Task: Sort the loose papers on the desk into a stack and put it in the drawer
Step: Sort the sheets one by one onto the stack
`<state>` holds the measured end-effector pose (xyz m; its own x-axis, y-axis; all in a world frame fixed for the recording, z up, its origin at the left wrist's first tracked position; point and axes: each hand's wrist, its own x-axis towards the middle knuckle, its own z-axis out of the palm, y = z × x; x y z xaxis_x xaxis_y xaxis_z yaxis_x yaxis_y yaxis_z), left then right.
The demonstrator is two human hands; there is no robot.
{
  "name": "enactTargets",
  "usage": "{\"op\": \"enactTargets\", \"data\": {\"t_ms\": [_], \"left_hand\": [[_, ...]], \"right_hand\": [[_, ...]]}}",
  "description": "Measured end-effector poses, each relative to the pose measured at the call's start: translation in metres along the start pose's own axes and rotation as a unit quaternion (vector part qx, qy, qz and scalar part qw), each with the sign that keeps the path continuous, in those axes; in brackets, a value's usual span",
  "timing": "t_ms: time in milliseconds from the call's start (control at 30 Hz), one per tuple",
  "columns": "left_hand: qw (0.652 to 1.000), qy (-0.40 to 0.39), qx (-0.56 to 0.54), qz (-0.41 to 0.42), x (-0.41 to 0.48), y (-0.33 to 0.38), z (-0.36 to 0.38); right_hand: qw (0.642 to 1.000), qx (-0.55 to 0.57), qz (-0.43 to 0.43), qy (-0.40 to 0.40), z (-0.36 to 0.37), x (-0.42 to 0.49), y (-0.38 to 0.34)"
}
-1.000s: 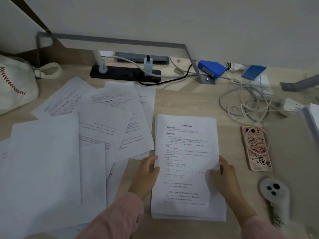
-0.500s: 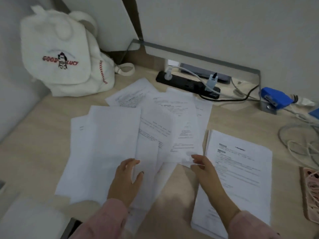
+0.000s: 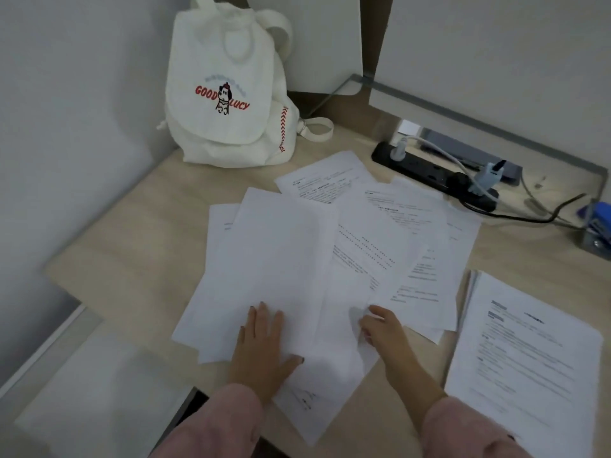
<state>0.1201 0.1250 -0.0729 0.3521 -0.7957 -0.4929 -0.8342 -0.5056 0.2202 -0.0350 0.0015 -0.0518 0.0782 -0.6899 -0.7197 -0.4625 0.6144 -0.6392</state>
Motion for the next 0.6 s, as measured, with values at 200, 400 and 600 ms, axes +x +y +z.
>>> {"op": "enactTargets", "data": {"t_ms": [200,400,600], "left_hand": [[0.997,-0.007,0.067,0.042,0.014,-0.011,0.007],[0.992,-0.093,0.039,0.07,0.013,-0.02,-0.001],[0.989,-0.107,0.079,0.069,0.008,-0.01,-0.012]], "right_hand": [[1.0,-0.016,0.019,-0.017,0.013,-0.003,0.002],[0.996,-0.039,0.007,-0.074,0.024,-0.009,0.002],[0.976,0.146,0.055,-0.15,0.029,-0.009,0.005]]}}
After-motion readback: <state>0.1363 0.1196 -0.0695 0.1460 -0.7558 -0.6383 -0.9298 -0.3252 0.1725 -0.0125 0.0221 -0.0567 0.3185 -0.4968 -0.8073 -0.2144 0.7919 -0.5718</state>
